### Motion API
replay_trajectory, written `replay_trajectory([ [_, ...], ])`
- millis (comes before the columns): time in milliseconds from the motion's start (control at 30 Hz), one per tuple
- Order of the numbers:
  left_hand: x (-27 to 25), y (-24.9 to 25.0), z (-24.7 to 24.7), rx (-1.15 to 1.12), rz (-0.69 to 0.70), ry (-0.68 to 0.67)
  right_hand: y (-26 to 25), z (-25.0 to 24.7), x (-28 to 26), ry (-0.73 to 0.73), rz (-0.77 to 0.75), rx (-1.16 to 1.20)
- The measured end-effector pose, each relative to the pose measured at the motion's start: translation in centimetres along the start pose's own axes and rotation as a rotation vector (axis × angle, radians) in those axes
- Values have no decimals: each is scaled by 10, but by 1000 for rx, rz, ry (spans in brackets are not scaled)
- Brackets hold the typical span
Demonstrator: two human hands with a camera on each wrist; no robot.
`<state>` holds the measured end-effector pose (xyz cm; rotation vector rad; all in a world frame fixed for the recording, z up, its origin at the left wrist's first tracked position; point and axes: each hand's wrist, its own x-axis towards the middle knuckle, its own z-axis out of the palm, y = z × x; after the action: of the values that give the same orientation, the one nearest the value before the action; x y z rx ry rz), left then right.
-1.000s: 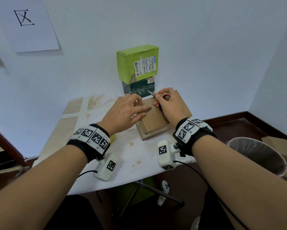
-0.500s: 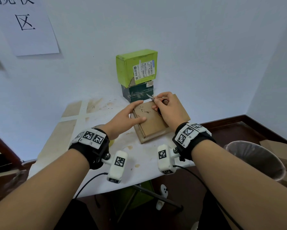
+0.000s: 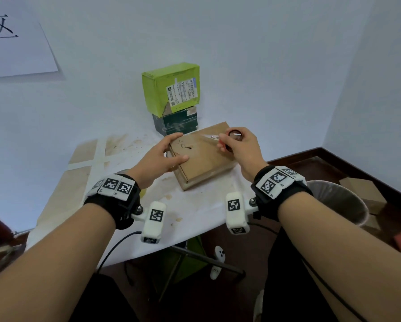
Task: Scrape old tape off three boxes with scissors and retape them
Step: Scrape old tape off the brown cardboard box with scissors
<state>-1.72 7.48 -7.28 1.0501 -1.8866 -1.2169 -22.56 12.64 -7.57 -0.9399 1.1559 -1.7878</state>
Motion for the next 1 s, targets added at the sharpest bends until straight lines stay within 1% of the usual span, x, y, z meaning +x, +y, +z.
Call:
replay_trajectory([
  [233,-3,1,2,-7,2,6,12,-5,-12,30,-107,-269],
  [433,-2,0,2,-3,6,10,16,7,-13,-8,-124,-334],
  [567,-3,0,1,-5,8,7,19,13,-11,32,-144,-406],
  [667,-2,0,1,2,10,7,18,16,-11,79,-208,-492],
  [767,-2,-1,1,2,11,6,18,22,-11,66,-255,-541],
  [800,-2,-1,1,2,13,6,19,25,-11,53,-249,-535],
  [867,-2,-1,2,-1,22,7,21,31,-11,10,-192,-470],
  [933,-2,-2,2,1,28,11,23,35,-10,-23,-93,-352],
  [1000,-2,-2,2,-4,29,13,22,37,-10,-16,-1,-244],
])
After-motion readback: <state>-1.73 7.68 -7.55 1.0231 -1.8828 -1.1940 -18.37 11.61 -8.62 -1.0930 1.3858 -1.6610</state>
